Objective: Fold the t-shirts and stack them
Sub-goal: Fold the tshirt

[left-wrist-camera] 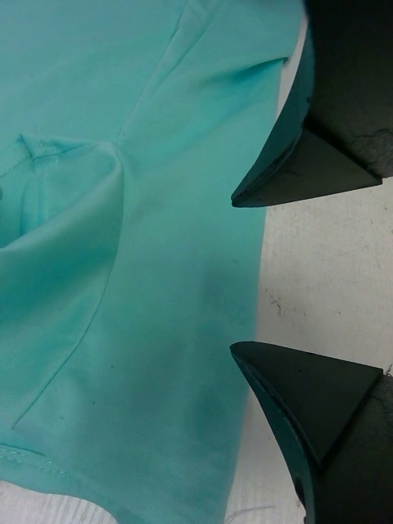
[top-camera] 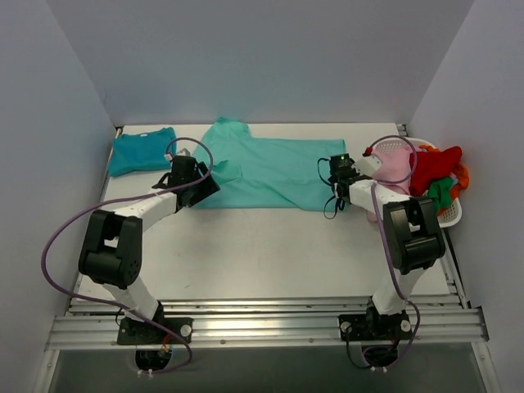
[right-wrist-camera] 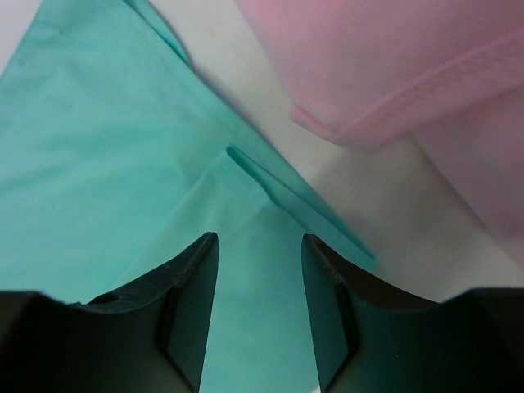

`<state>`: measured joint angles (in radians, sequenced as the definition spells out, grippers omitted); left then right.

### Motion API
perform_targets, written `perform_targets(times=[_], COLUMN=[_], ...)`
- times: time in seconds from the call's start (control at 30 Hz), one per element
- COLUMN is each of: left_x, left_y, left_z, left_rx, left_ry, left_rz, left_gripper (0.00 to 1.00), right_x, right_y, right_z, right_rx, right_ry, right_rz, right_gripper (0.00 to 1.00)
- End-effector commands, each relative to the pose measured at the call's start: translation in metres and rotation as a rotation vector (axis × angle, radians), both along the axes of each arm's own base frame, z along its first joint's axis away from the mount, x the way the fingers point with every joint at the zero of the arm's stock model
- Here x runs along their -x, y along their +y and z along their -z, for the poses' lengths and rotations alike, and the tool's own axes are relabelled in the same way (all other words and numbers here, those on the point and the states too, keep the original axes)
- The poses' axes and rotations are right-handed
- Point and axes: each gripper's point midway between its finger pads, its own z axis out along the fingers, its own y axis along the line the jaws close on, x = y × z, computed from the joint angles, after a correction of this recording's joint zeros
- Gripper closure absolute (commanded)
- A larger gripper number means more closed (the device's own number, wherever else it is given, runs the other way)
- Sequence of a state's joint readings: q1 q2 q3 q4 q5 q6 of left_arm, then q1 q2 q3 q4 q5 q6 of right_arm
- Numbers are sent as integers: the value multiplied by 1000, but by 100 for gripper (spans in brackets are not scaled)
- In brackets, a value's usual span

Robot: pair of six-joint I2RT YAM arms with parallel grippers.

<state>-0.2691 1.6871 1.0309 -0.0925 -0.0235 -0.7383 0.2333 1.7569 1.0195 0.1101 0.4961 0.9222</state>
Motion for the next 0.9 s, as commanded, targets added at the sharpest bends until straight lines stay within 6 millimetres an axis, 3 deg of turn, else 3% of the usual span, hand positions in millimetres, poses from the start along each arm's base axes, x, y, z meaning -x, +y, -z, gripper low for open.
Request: perform_targets(times=[0.0, 0.3, 0.87], left_x=[-21, -28, -33], left_y=[-3, 0, -2], left_z=[-13, 2, 14], left_rx=[-1, -5, 1], left_ry=[-76, -52, -49], left_rz=[7, 11, 21], left_gripper=[25, 26, 26], right_x=[-26, -41, -31], right_y=[4, 10, -16], right_z=[-15, 14, 24], right_rx=[6, 9, 18], right_ry=[-52, -6, 17], right_rz=[-7, -22, 20], right_gripper=[60, 62, 66])
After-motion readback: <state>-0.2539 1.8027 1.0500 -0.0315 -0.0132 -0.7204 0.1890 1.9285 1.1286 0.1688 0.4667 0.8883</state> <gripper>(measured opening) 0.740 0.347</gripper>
